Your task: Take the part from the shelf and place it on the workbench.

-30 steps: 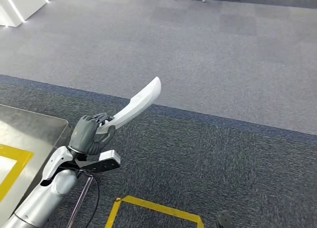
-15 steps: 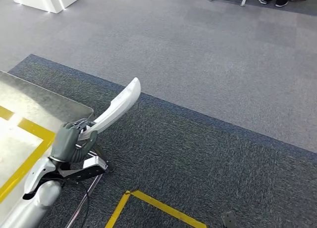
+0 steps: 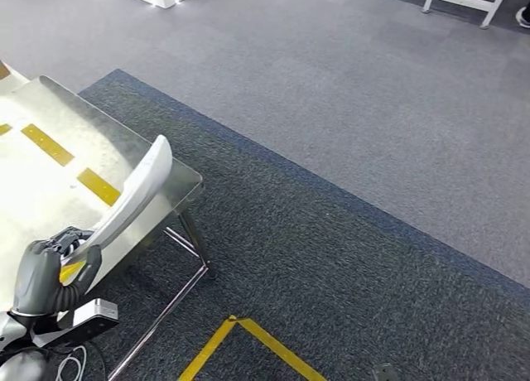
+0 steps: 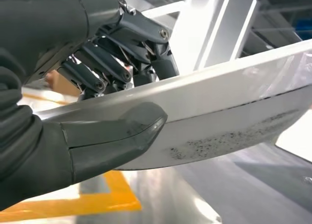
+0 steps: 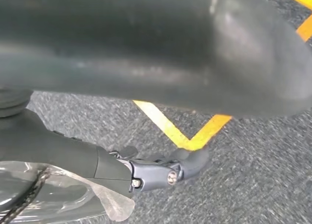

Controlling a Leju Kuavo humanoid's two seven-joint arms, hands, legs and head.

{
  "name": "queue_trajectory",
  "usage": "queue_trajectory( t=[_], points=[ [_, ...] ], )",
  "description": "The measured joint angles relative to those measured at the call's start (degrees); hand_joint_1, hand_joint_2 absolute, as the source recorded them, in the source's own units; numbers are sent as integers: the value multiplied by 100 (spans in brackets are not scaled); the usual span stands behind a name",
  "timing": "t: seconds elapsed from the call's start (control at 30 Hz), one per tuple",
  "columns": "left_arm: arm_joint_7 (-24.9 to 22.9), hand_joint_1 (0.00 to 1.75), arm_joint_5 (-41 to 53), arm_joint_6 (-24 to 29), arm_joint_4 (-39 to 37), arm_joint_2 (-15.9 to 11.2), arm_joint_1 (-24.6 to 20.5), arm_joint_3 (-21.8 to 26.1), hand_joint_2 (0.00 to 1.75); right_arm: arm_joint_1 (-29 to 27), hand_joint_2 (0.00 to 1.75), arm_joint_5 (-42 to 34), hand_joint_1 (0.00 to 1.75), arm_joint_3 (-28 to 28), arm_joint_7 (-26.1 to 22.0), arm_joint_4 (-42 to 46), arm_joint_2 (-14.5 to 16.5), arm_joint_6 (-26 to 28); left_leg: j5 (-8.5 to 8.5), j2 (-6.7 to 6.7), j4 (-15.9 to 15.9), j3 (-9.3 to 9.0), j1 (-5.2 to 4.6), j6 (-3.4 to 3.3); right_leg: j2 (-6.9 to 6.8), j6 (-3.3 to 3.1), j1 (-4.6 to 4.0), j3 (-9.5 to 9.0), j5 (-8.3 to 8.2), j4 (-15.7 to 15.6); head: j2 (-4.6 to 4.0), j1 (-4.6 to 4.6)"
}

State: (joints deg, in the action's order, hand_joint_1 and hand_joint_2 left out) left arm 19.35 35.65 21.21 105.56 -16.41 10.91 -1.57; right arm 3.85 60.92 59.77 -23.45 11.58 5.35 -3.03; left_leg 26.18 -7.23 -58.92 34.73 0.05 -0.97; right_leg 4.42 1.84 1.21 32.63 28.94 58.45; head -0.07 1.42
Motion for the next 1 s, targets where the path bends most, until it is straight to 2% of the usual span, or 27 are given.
queue_trajectory(
  t=[0.03,0.07,0.1,0.17,0.2,0.23,0.27,0.3,0.33,0.4,0.47,0.5,0.53,0.57,0.6,0.63,0.67,0.7,0.73,0.77,0.8,0.83,0.87,0.9,0.93,0.97,1.0],
  points=[
    [38,175,-40,-19,53,2,89,107,175,-2,0,-7,0,12,-9,0,2,3,-3,-42,4,7,13,31,-71,-31,-2,-10,-4,-6,0,-1],
    [71,175,-82,-38,101,4,175,212,175,2,0,-12,0,21,-20,1,3,5,23,8,-27,20,11,60,-138,-64,0,-28,-6,-18,0,3],
    [100,175,-118,-58,142,7,235,315,175,1,0,-16,0,28,-28,1,2,8,106,139,-145,69,6,86,-211,-98,5,-48,-5,-32,0,15],
    [140,175,-169,-78,201,16,297,501,175,-12,0,-25,0,39,-37,2,-4,15,429,493,-722,321,2,134,-375,-155,-4,-85,15,-45,0,36],
    [153,175,-185,-87,219,21,320,575,175,-21,0,-30,0,46,-37,3,-10,19,609,600,-1117,502,14,154,-465,-174,-13,-100,32,-45,0,43],
    [161,175,-196,-95,229,28,352,630,175,-25,0,-33,0,55,-37,3,-15,20,719,648,-1435,649,26,170,-552,-182,-20,-115,49,-45,0,41],
    [165,175,-203,-104,236,34,389,674,175,-25,0,-37,0,63,-37,4,-18,22,727,670,-1588,718,36,181,-635,-184,-23,-132,67,-44,0,42],
    [167,175,-207,-111,243,40,423,713,175,-22,0,-38,0,71,-38,4,-20,21,623,691,-1517,679,43,185,-716,-180,-24,-154,87,-44,0,42],
    [168,175,-213,-115,253,46,448,754,175,-18,0,-38,0,76,-38,3,-20,20,436,734,-1238,534,46,181,-793,-172,-24,-184,110,-44,0,43],
    [175,175,-241,-124,287,55,476,843,175,-10,0,-40,0,83,-44,3,-20,16,115,1020,-478,148,3,144,-930,-131,-42,-247,163,-41,0,45],
    [184,175,-281,-142,328,61,502,934,175,-1,0,-45,0,91,-55,4,-20,15,60,1243,-92,-28,-57,78,-1062,-69,-79,-288,213,-42,0,48],
    [190,175,-302,-153,343,65,526,980,175,3,0,-48,0,98,-60,4,-20,15,89,1234,-65,-28,-80,47,-1138,-38,-95,-307,233,-51,0,49],
    [199,175,-317,-164,356,70,559,1026,175,9,0,-50,0,105,-64,4,-20,15,88,1150,-54,-25,-71,13,-1218,-9,-101,-333,253,-65,0,51],
    [208,175,-333,-175,369,76,596,1071,175,18,0,-52,0,111,-67,5,-22,15,83,1073,-36,-31,-58,-14,-1208,22,-97,-346,288,-55,0,48],
    [218,175,-350,-190,383,80,622,1115,175,27,0,-54,0,116,-71,5,-25,15,76,999,-19,-42,-40,-47,-1096,50,-88,-322,359,24,0,38],
    [230,175,-370,-212,401,87,633,1155,175,33,0,-55,0,119,-73,5,-28,14,66,923,-3,-53,-19,-77,-920,74,-78,-226,485,234,0,25],
    [243,175,-396,-244,419,98,640,1188,175,31,0,-55,0,122,-74,6,-32,11,63,848,2,-56,-5,-100,-709,85,-67,-57,648,563,0,10],
    [257,175,-421,-288,431,114,641,1221,175,20,0,-55,0,125,-75,5,-33,8,65,764,2,-54,0,-118,-561,86,-63,159,818,968,0,0],
    [270,175,-437,-335,438,133,650,1252,175,4,0,-54,0,127,-73,5,-33,5,67,676,1,-55,-1,-126,-493,84,-63,371,934,1336,0,-2],
    [278,175,-447,-378,440,154,664,1285,175,-10,0,-54,0,130,-72,5,-35,4,69,584,0,-60,-3,-130,-465,77,-65,518,944,1544,0,-2],
    [283,175,-450,-411,440,175,676,1320,175,-19,0,-54,0,132,-72,5,-38,3,72,492,-1,-69,-5,-130,-448,65,-67,569,836,1540,0,-2],
    [284,175,-450,-435,441,191,684,1353,175,-21,0,-55,0,135,-72,6,-43,3,76,402,-1,-82,-5,-126,-417,48,-67,506,624,1307,0,-2],
    [286,175,-449,-453,443,205,690,1381,175,-18,0,-55,0,137,-72,7,-49,2,82,316,-2,-96,-1,-116,-328,26,-64,368,370,925,0,-4],
    [290,175,-448,-467,446,217,692,1406,175,-14,0,-54,0,140,-72,7,-57,-1,91,240,-9,-101,-6,-99,-179,3,-52,216,184,547,0,-1],
    [294,175,-445,-480,450,228,693,1428,175,-8,0,-52,0,145,-72,7,-63,-3,96,170,-20,-93,-4,-77,-48,-12,-40,76,77,242,0,3],
    [299,175,-442,-491,454,238,697,1445,175,-6,0,-50,0,152,-71,7,-68,-5,94,103,-26,-75,4,-46,51,-25,-35,-10,47,72,0,4],
    [306,175,-438,-499,457,248,707,1464,175,-4,0,-48,0,158,-69,6,-70,-9,83,36,-27,-53,14,-9,73,-38,-38,-49,72,21,0,6]
  ],
)
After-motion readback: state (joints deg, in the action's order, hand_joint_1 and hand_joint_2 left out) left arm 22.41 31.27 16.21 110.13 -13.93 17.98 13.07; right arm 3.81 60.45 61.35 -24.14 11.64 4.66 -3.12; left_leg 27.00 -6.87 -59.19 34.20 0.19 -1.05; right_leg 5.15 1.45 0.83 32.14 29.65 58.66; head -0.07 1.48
